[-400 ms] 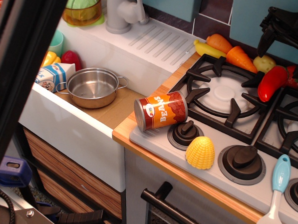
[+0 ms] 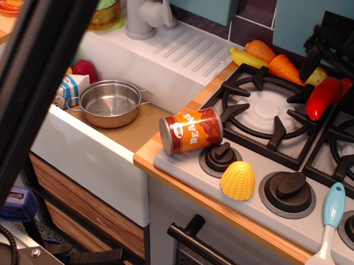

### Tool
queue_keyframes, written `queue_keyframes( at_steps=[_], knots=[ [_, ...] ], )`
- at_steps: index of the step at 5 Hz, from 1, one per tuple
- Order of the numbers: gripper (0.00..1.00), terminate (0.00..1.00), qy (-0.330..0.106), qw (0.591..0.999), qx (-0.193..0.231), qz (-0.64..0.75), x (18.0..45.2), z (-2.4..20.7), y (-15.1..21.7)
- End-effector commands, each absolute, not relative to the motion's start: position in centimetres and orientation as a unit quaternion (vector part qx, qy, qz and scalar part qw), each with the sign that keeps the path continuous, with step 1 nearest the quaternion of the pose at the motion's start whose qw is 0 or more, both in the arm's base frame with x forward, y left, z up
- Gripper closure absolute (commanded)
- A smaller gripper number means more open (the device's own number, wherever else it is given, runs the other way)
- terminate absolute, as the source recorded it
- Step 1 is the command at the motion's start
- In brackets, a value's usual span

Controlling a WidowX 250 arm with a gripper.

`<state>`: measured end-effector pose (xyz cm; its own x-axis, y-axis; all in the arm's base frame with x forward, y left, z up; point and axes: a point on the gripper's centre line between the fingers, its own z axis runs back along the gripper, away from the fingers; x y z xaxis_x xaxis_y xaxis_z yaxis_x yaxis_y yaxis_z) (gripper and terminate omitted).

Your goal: Put can in pot

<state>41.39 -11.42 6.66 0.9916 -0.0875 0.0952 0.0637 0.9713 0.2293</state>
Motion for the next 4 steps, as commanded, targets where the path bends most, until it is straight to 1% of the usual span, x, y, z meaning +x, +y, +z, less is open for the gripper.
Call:
queue_keyframes(
  at_steps=[1, 2, 3, 4],
  knots=[
    [0.0, 0.0, -0.107, 0.983, 0.115, -0.1, 37.7, 13.4, -10.2],
    [0.0, 0.0, -0.104, 0.979, 0.117, -0.129, 34.8, 14.3, -8.8],
    [0.0, 0.0, -0.106, 0.975, 0.113, -0.161, 32.4, 13.5, -6.5],
    [0.0, 0.0, -0.104, 0.968, 0.115, -0.197, 30.9, 12.4, -4.9]
  ],
)
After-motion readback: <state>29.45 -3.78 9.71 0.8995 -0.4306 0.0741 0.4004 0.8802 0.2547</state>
